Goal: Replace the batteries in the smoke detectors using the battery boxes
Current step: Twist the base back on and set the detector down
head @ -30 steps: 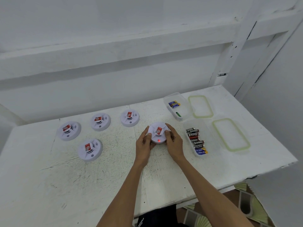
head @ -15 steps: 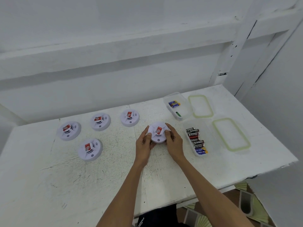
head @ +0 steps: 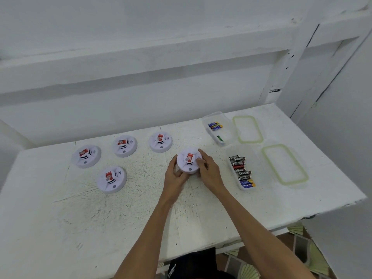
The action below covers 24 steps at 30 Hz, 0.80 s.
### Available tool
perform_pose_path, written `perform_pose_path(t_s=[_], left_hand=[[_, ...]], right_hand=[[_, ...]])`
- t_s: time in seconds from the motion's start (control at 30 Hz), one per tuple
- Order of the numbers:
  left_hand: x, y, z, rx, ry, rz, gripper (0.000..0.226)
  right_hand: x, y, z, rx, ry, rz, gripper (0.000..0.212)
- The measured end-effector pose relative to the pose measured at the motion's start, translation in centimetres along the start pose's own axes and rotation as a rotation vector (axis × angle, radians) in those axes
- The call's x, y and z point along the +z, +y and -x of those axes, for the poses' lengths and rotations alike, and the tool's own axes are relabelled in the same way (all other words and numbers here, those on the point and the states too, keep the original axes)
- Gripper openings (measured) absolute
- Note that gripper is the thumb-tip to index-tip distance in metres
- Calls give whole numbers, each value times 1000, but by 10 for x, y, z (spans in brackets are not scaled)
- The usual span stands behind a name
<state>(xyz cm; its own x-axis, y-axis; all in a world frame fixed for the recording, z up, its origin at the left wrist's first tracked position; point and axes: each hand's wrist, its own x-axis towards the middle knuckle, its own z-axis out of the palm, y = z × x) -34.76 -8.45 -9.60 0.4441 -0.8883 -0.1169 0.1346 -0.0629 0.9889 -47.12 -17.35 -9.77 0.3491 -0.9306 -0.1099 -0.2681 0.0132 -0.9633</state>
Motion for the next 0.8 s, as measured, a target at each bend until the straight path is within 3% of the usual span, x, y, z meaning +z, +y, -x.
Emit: perform_pose_path(t_s=[0.17,0.33,0.57,0.8], left_hand=[[-43,2,8,72,74,-142,77],[-93,6,25,142,252,-403,80],[-103,-2,25,221,274,-482,74],[-105,-2,20,239,304,-592,74]], right_hand=[[31,-6,0,-127,-248,158,73],[62,-6,5,-260,-322,261,66],[76,11,4,-279,-290,413,72],[78,7,7,-238,-241,468,64]])
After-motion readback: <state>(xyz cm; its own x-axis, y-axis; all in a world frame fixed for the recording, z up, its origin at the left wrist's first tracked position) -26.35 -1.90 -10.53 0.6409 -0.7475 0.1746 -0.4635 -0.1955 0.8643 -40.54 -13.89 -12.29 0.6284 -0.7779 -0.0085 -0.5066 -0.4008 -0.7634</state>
